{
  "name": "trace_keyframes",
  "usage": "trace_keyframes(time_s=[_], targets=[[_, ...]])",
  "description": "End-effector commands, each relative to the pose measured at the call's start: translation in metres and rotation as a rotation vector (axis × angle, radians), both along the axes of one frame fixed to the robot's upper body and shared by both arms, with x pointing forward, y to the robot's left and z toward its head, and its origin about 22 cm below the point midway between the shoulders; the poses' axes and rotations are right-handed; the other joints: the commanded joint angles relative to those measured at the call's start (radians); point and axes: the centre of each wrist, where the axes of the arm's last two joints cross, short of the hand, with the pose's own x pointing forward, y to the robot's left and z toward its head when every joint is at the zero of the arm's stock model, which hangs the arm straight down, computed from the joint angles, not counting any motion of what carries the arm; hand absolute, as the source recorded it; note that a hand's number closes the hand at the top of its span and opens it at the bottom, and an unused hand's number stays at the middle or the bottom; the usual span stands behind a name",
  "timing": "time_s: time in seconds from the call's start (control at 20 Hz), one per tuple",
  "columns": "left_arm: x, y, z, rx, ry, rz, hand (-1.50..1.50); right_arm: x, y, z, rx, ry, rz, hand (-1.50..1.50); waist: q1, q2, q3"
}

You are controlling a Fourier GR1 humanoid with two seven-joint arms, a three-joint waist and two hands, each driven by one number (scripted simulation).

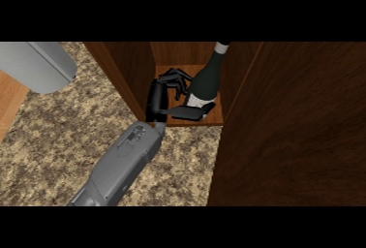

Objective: Pick up the wine, place it into the cabinet and close the cabinet

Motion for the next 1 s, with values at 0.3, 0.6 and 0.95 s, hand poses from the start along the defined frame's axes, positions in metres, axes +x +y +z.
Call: trace_keyframes(time_s=[0.3,0.6,0.95], targets=[[0.013,0.006,-0.024,0.082,0.014,0.056,1.5,-0.006,0.005,-0.014,0.019,-0.006,0.109,-1.5,-0.009,0.006,0.0],[0.022,0.005,-0.018,0.024,-0.003,0.104,1.5,0.002,0.004,-0.005,0.009,-0.008,0.103,-1.5,-0.019,0.007,-0.001],[0.035,0.022,-0.021,-0.06,0.012,0.146,1.5,0.002,0.002,-0.007,0.038,0.001,0.107,-1.5,-0.038,0.013,-0.001]])
